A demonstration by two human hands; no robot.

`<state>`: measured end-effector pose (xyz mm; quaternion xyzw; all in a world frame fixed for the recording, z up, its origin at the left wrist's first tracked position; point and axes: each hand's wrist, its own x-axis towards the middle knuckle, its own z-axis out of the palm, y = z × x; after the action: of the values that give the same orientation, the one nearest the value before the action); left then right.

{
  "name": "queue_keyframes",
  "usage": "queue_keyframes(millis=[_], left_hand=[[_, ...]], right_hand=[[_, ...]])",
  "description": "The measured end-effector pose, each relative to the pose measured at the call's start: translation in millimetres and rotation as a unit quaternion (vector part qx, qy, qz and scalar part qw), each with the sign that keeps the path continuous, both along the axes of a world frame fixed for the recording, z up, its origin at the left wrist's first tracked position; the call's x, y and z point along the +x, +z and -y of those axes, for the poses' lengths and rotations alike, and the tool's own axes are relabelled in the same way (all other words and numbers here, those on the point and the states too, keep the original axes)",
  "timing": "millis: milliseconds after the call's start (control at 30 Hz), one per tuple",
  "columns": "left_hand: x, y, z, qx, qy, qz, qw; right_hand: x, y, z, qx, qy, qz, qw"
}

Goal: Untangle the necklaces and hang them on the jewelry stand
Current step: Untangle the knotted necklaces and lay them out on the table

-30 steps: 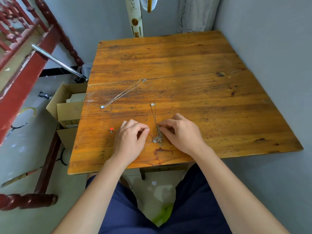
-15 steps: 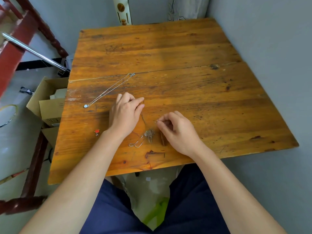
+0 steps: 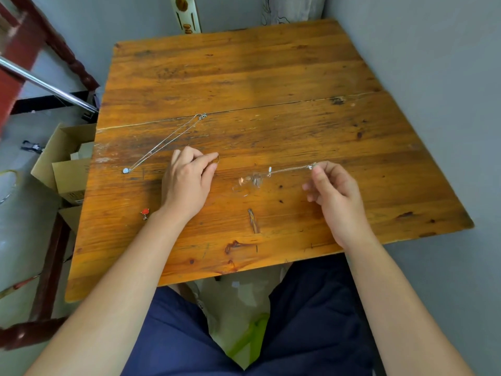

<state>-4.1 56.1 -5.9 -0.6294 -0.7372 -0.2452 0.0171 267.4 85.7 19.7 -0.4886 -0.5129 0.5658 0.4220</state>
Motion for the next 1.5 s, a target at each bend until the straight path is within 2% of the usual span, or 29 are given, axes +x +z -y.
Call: queue_keyframes(millis=[67,233,500,567,700,767,867,967,1067,1167,1333,1500], left_hand=[[0,0,0,-0.002,0.0,0.0,1.0],[0,2,2,-0.013,0.019,0.003,1.0],[-9,6,16,-0.034,0.051,-0.013,0.998],[-15,6,22,-0.034,0.064,-0.017,0.997],[-25,7,34,-0.027,0.086,-0.015,0.996],[-25,7,35,-0.031,0.087,-0.014,0.996],[-22,10,32,-0.042,0.084,-0.012,0.996],[-11,18,30,-0.017,0.075,0.001,0.997],[18,28,29,0.005,-0.001,0.049,0.999],[55,33,40,-0.016,-0.062,0.074,0.995],[94,17,54,-0.041,-0.008,0.114,0.993],[115,7,50,-0.031,0.053,0.079,0.995]], right_hand=[[3,3,-1,0.003,-0.012,-0.027,1.0],[5,3,2,0.007,-0.018,-0.028,0.999],[-6,7,8,-0.041,-0.018,-0.181,0.983],[-6,7,9,-0.045,-0.023,-0.144,0.988],[-3,-4,14,0.034,0.008,0.072,0.997],[-2,-9,16,0.046,0.022,0.106,0.993],[0,-11,15,0.029,0.015,0.103,0.994],[1,-9,16,0.007,0.009,0.06,0.998],[3,-4,18,-0.016,-0.001,0.002,1.0],[3,0,19,-0.035,-0.01,-0.029,0.999],[-1,-1,14,-0.038,-0.011,-0.01,0.999],[-3,-4,10,-0.04,-0.009,0.007,0.999]])
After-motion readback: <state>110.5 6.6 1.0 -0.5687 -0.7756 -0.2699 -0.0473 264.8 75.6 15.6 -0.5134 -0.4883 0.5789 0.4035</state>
